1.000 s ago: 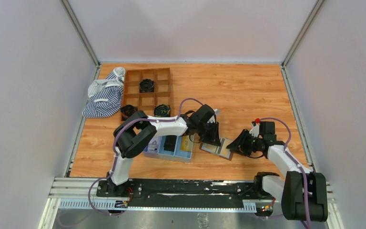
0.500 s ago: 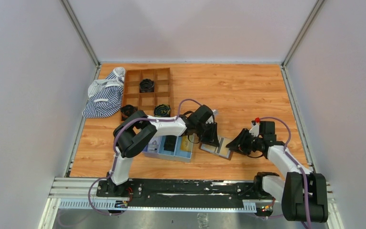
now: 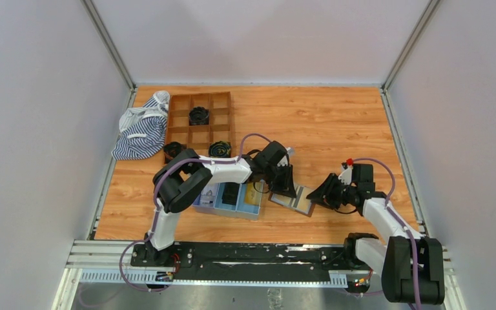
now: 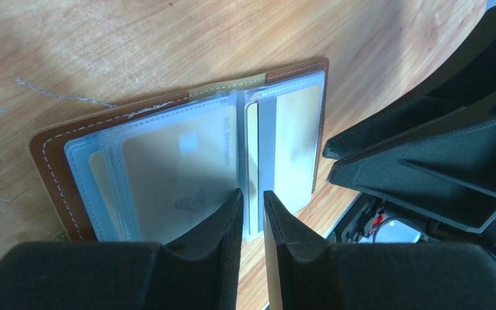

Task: Take the credit cards out of the card holder
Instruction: Remove the credit card from the card holder.

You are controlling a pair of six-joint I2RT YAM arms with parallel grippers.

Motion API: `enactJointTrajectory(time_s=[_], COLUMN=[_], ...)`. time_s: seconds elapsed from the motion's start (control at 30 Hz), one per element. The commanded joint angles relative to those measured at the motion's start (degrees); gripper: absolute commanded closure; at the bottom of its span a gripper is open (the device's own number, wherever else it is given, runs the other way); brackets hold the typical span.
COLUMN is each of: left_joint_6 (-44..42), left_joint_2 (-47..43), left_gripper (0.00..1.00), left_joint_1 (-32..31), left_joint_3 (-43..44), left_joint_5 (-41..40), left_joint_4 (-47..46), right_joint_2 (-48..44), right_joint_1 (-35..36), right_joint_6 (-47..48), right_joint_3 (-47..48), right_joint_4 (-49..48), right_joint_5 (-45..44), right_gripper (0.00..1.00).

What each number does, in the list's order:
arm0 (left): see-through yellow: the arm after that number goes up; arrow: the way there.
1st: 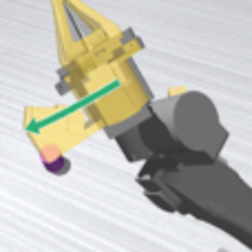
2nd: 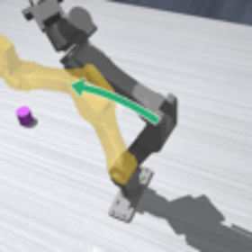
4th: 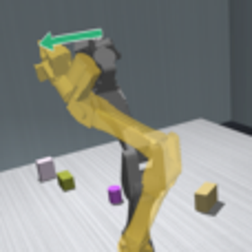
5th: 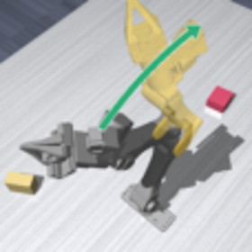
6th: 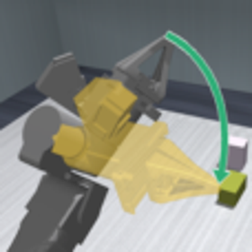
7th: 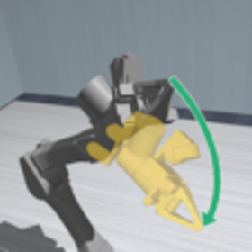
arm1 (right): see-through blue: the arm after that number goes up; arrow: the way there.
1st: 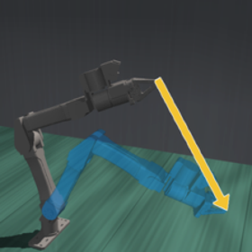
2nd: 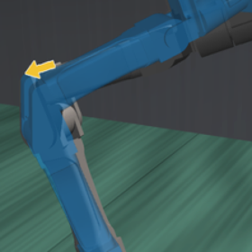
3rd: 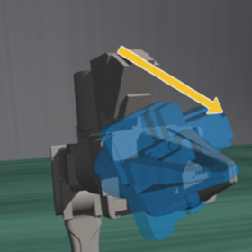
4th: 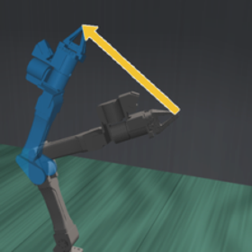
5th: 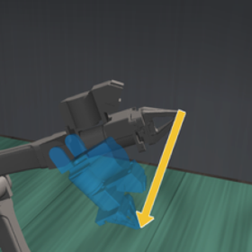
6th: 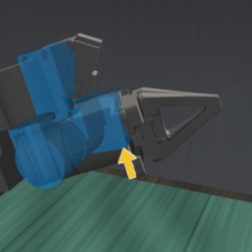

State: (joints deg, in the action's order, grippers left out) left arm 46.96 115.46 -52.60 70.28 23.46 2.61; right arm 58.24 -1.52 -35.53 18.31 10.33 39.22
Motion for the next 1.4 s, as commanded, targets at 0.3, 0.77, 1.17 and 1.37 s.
enactJointTrajectory(time_s=[0.3, 0.77, 1.17, 1.37], left_joint_6=[0.9, 1.1, 1.6, 1.7], left_joint_2=[1.6, 2.5, 2.7, 2.5], left_gripper=[0.78, 0.82, 0.93, 1.00], left_joint_1=[0.4, 0.5, 0.7, 0.9], left_joint_3=[-0.5, -0.8, -0.9, -0.8], left_joint_5=[2.1, 2.5, 3.1, 3.8], left_joint_4=[-1.8, -2.1, -2.3, -2.4], right_joint_2=[3.9, 4.6, 8.3, 7.5], right_joint_1=[1.2, 2.8, 3.8, 3.8], right_joint_6=[-0.6, -0.5, -1.5, 0.6], right_joint_3=[-1.3, -0.8, -1.9, -1.0], right_joint_4=[-3.5, -4.4, -7.8, -3.5], right_joint_5=[1.2, 1.0, 1.1, -2.6], right_gripper=[0.66, 0.66, 0.68, 0.69])
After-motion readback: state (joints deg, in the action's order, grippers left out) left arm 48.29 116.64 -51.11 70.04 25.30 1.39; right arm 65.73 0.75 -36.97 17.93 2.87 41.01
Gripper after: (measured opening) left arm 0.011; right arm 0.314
